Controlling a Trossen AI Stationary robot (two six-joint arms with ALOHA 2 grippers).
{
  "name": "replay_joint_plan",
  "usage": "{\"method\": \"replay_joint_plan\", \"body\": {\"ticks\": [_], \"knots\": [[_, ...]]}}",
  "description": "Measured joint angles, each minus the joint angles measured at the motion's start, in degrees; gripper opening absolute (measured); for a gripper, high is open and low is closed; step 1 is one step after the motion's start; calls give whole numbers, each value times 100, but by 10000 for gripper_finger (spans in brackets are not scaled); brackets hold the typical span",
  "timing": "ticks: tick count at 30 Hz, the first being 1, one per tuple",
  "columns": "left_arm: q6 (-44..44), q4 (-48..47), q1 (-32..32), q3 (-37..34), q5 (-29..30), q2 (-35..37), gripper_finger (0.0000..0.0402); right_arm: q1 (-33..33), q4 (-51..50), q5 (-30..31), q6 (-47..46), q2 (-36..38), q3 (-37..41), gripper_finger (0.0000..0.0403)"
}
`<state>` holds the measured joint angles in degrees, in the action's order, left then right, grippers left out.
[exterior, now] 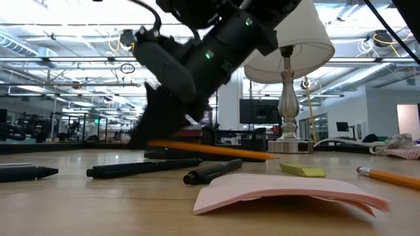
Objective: Pick and place office supplies into organizer
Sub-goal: Put the yellow pencil into the black desk organizer
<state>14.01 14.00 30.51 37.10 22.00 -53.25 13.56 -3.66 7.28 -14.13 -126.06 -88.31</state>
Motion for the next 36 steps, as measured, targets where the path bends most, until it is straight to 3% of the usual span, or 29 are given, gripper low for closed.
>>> {"method": "replay_joint_plan", "body": {"ticks": [4, 12, 19, 32, 36], "knots": [[25, 2, 1, 0, -11, 2, 106, 0, 177, 102, 271, 165, 2, 17], [84, 247, 155, 0, -140, 12, 106, 1, -207, 1412, 779, 875, 0, 23], [-657, 272, 693, 2, -124, 326, 106, -35, 249, 2132, 1517, 1125, -3, 24], [-840, -55, 1131, 2, -92, 676, 106, -779, 2315, 2107, 3277, 1128, -3, 22], [-729, -76, 1131, 2, -94, 681, 106, -1157, 2371, 1666, 3316, 1128, 14, 20]]}}
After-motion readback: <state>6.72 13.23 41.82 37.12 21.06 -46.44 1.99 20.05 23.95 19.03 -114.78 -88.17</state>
